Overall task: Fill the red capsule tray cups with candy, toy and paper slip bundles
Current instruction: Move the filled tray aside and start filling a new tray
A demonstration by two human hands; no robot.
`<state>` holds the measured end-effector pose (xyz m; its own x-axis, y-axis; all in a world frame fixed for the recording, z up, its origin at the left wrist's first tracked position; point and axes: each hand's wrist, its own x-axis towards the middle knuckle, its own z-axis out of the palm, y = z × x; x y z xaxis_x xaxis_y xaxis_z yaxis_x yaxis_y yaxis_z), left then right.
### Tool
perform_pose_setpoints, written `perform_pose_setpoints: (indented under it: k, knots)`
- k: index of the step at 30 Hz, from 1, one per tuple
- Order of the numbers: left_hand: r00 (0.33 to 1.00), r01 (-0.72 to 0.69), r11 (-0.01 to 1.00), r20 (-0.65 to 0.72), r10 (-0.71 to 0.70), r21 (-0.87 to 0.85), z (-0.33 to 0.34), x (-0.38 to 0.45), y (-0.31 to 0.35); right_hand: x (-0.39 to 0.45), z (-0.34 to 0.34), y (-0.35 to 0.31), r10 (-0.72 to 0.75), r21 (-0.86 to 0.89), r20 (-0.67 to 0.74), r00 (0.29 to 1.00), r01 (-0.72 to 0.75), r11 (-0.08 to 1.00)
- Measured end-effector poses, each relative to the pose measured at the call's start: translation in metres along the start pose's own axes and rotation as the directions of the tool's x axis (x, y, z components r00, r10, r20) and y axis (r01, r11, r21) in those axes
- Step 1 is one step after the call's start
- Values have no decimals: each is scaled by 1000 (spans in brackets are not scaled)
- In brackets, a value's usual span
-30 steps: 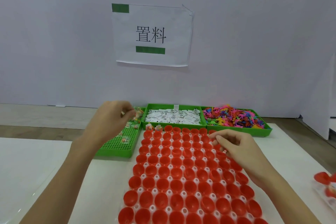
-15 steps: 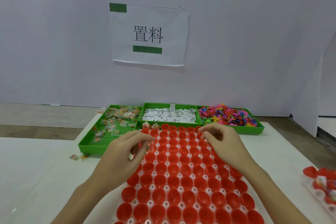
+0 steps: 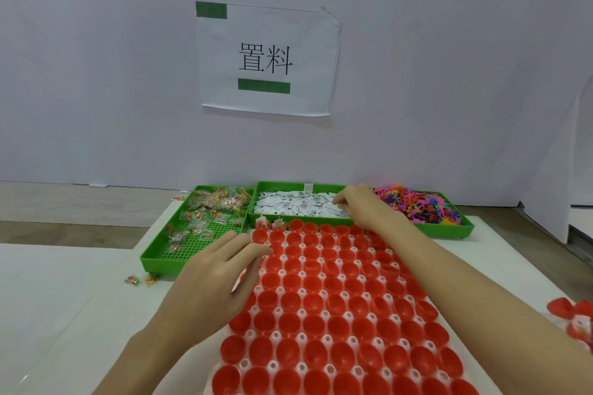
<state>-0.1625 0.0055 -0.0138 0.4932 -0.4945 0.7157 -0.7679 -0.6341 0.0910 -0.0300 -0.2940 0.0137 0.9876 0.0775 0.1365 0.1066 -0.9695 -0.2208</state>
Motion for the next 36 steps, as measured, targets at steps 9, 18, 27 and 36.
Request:
perform_pose_setpoints:
  k: [9, 18, 27, 36]
  knots:
    - [998, -33, 997, 51, 30, 64, 0, 0, -3, 11, 2, 3, -9, 10, 56, 998, 8, 1000]
    - [998, -34, 996, 51, 30, 83, 1, -2, -6, 14, 7, 7, -13, 56, 6, 1000, 13, 998]
    - [998, -38, 996, 44, 34, 79, 3, -4, -11, 17, 11, 8, -28, 35, 8, 1000, 28, 999]
    - [999, -16, 995, 53, 11, 97, 7, -7, -18, 9, 8, 9, -42, 119, -119, 992, 56, 991]
